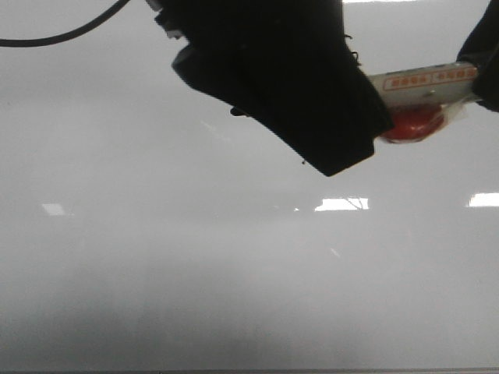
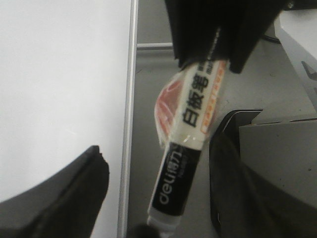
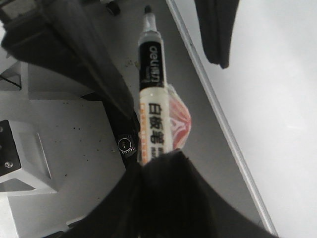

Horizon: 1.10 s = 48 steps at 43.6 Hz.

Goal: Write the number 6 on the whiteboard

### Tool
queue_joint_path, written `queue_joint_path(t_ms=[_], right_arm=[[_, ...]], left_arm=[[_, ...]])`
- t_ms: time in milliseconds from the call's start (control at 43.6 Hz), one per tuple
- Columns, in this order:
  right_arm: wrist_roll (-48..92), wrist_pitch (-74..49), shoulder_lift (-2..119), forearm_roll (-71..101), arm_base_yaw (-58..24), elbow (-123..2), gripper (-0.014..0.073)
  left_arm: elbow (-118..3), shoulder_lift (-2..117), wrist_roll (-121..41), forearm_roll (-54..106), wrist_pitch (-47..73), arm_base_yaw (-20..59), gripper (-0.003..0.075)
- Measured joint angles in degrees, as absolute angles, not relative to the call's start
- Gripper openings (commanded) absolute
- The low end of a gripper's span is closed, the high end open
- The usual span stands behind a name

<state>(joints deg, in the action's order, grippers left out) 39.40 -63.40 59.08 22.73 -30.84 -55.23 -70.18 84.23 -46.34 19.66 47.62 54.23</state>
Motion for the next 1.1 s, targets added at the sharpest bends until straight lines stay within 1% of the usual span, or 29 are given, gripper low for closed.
queue_joint_path(t_ms=[137, 275, 344, 389, 458, 550, 619, 687, 733, 916, 1054, 1100], right_arm=[[39.4, -62.5, 59.1, 22.5, -30.8, -55.2, -0.0057], [39.8, -62.4, 59.1, 22.4, -30.8, -55.2, -0.0047], [40.3, -62.4, 59.1, 22.4, -30.8, -55.2, -0.0011], [40.5, -62.4, 59.1, 22.4, -30.8, -55.2, 0.0038], [40.9, -62.4, 59.1, 22.4, -30.8, -55.2, 0.0152], [41.0, -62.3, 59.1, 22.4, -30.8, -55.2, 0.0343], [40.5, -61.9, 59.1, 22.4, -30.8, -55.2, 0.0458], [40.2, -62.0, 59.1, 22.4, -30.8, -55.2, 0.0529], [39.5, -62.9, 59.0, 22.2, -30.8, -55.5, 0.0547], [30.5, -65.7, 56.1, 15.2, -28.0, -57.9, 0.0542], [20.4, -66.3, 52.6, 8.1, -24.8, -58.5, 0.0542], [16.8, -66.5, 51.5, 6.0, -23.8, -58.5, 0.0542]], left_arm=[[-70.4, 84.3, -46.4, 19.7, 48.3, 54.3, 0.0150], [-70.4, 84.3, -47.0, 19.5, 49.1, 54.3, 0.0064], [-70.4, 84.3, -47.8, 19.4, 49.7, 54.4, 0.0032], [-70.4, 84.3, -48.0, 19.1, 49.9, 54.4, 0.0011], [-70.4, 84.3, -48.4, 19.1, 50.5, 54.5, -0.0012], [-70.5, 84.3, -48.6, 19.1, 50.8, 54.5, -0.0020], [-70.5, 84.3, -47.9, 19.2, 50.8, 54.5, -0.0020], [-70.5, 84.3, -47.1, 18.0, 50.8, 54.4, -0.0020], [-70.5, 84.3, -45.8, 16.3, 50.8, 54.3, -0.0020], [-70.6, 82.5, -34.8, 5.4, 51.5, 52.0, -0.0020], [-70.9, 79.3, -22.1, -5.5, 54.7, 48.2, -0.0020], [-70.9, 77.7, -14.9, -10.7, 56.9, 45.8, -0.0020]])
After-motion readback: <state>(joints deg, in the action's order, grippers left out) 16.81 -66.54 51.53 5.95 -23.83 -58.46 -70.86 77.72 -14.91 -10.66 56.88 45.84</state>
